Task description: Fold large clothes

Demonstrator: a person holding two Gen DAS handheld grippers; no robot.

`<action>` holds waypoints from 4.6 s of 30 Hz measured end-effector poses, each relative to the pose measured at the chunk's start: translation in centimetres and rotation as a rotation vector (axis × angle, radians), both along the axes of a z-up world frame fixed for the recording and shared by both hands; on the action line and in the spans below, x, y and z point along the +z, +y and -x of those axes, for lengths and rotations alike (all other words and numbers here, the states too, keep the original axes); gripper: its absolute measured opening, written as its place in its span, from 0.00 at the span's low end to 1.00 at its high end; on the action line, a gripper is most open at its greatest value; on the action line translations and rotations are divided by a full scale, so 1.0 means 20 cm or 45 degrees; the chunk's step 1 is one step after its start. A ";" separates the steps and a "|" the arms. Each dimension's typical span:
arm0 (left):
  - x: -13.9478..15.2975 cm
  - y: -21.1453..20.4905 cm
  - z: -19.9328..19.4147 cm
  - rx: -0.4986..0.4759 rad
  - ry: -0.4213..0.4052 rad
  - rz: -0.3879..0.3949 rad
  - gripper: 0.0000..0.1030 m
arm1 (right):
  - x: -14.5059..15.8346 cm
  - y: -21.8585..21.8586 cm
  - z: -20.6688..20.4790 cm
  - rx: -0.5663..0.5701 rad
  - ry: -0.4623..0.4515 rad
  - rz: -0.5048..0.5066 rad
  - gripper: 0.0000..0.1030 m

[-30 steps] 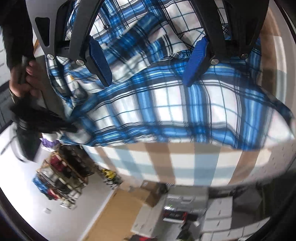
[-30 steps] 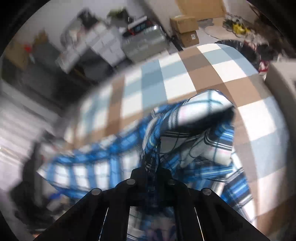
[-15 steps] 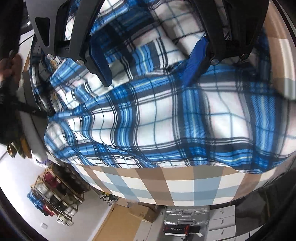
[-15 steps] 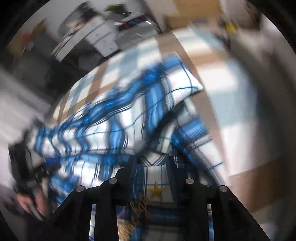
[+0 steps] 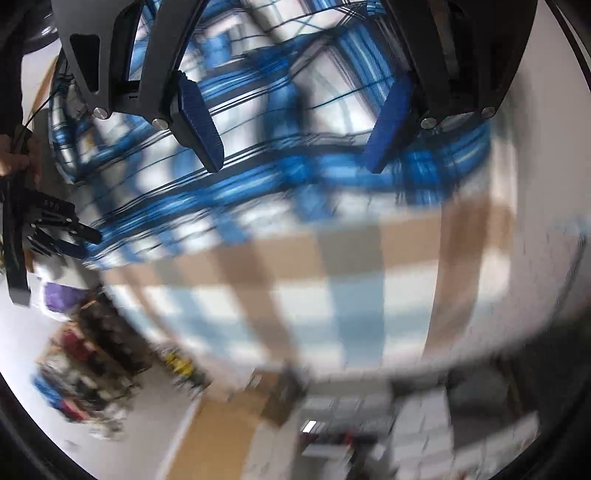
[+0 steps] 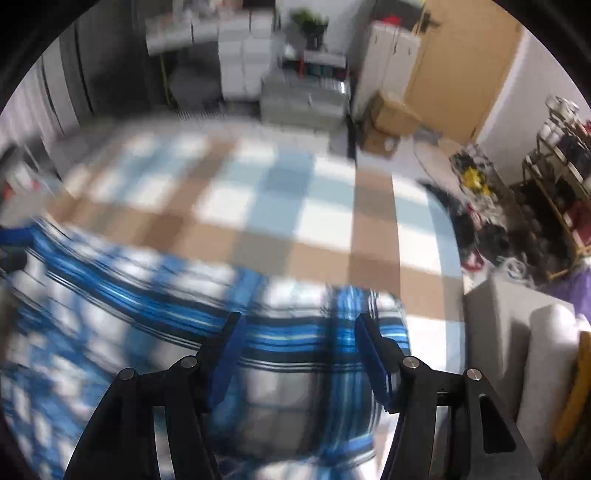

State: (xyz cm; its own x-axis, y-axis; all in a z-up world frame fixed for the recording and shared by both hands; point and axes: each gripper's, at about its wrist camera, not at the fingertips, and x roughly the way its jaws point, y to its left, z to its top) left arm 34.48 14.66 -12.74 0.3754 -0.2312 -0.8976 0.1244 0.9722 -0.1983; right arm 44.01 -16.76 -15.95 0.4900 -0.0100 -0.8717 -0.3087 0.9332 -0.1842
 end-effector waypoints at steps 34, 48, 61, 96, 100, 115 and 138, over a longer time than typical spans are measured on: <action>-0.19 -0.10 -0.09 -0.103 0.055 -0.291 0.81 | -0.15 0.06 -0.21 0.042 -0.089 -0.150 0.70; -0.06 -0.11 0.36 -0.073 -0.073 -0.323 0.81 | -0.01 0.01 0.19 0.083 -0.228 -0.191 0.68; -0.11 -0.20 0.44 -0.131 -0.005 -0.253 0.84 | 0.04 -0.02 0.32 -0.002 -0.063 -0.258 0.66; -0.25 0.33 1.48 0.191 -0.158 0.078 0.84 | 0.30 0.10 1.80 0.240 -0.225 -0.884 1.00; -0.29 0.30 1.36 0.179 -0.169 0.151 0.79 | 0.24 0.12 1.80 0.256 -0.170 -0.828 1.00; -0.35 0.30 1.30 0.222 -0.111 0.120 0.06 | -0.17 0.48 1.74 0.384 0.040 -0.620 0.02; -0.34 0.36 1.28 0.284 -0.112 0.184 0.52 | -0.05 0.20 1.80 0.212 -0.139 -0.585 0.08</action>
